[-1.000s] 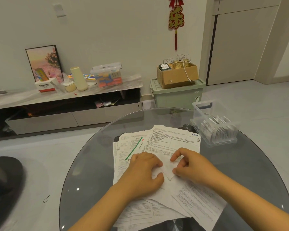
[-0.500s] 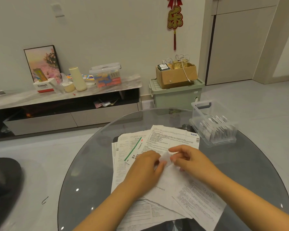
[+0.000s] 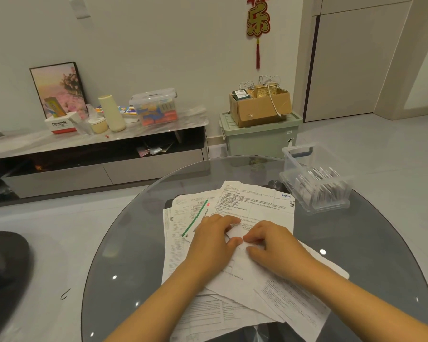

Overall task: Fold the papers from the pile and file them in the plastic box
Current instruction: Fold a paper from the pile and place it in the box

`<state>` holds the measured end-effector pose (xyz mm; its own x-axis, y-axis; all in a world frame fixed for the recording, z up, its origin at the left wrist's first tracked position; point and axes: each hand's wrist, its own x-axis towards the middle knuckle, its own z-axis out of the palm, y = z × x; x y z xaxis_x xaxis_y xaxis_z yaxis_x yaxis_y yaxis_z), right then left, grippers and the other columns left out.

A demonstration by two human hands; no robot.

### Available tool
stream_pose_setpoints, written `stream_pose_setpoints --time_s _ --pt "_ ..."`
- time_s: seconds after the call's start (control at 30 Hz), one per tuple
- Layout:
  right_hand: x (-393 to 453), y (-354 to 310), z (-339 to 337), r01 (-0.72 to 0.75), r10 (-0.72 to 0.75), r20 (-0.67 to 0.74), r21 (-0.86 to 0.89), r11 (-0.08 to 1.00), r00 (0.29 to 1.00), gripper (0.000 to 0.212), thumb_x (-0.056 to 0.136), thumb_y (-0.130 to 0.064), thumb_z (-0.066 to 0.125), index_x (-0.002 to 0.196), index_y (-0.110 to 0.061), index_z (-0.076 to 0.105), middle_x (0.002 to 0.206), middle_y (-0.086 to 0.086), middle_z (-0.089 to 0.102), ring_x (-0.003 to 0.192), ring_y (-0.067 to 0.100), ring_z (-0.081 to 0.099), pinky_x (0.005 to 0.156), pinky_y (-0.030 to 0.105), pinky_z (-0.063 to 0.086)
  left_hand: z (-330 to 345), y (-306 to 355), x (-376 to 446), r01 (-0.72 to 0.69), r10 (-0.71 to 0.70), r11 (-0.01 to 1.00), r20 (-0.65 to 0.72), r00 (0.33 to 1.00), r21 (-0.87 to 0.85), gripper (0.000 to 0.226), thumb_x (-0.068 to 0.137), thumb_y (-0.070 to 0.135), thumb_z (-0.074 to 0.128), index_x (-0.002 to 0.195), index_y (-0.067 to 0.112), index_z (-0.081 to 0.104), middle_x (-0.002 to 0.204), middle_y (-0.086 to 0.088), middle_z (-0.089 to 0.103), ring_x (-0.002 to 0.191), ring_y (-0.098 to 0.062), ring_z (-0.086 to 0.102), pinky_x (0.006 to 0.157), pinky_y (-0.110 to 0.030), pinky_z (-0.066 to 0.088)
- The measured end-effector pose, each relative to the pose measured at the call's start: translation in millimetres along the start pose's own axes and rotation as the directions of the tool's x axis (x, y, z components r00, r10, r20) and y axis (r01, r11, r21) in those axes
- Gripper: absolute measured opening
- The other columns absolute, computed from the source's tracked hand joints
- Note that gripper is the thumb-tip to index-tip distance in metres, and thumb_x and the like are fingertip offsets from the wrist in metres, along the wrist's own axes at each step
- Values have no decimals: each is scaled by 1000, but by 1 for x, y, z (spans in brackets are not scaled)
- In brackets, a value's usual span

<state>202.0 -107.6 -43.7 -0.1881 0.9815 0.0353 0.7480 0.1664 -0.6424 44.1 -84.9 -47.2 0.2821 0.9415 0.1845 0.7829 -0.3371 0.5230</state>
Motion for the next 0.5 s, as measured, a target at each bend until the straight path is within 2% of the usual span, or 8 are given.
stream_pose_setpoints --time_s 0.13,0.27,0.33,0.4,0.5 --pt "0 -2 0 40 -45 -33 -151 988 998 36 85 -37 63 117 -22 61 115 -9 55 110 9 48 92 21 39 -10 -2 -1 -27 32 999 143 989 -34 33 84 34 66 116 38 58 97 15 53 98 -6 48 97 -30 39" --pt "-3 -5 -2 116 -134 -33 -325 939 990 28 92 -36 51 112 -21 64 110 -4 61 107 14 51 87 27 43 -16 -5 -4 -79 79 997 240 968 -6 26 85 32 66 110 35 63 100 12 52 99 -5 46 94 -26 39" --pt "-4 -8 -3 164 -196 -34 -413 896 980 28 93 -32 43 104 -18 65 102 -1 65 99 17 54 79 29 44 -14 -4 -5 -79 82 997 208 975 -23 23 85 30 66 107 33 65 99 13 51 100 -4 45 93 -23 38" --pt "-7 -10 -8 165 -217 -75 -429 888 973 28 93 -31 40 101 -17 64 97 1 66 93 19 56 69 29 39 -13 2 -6 -91 94 995 133 987 -28 16 85 30 66 101 29 68 95 15 49 99 -3 44 90 -20 36" --pt "-8 -10 -19 164 -236 -154 -376 912 959 25 94 -31 42 100 -19 63 95 -1 65 92 19 55 69 30 39 -12 12 -7 -103 103 994 5 995 -42 9 88 31 64 90 26 70 87 18 49 88 2 46 78 -15 35"
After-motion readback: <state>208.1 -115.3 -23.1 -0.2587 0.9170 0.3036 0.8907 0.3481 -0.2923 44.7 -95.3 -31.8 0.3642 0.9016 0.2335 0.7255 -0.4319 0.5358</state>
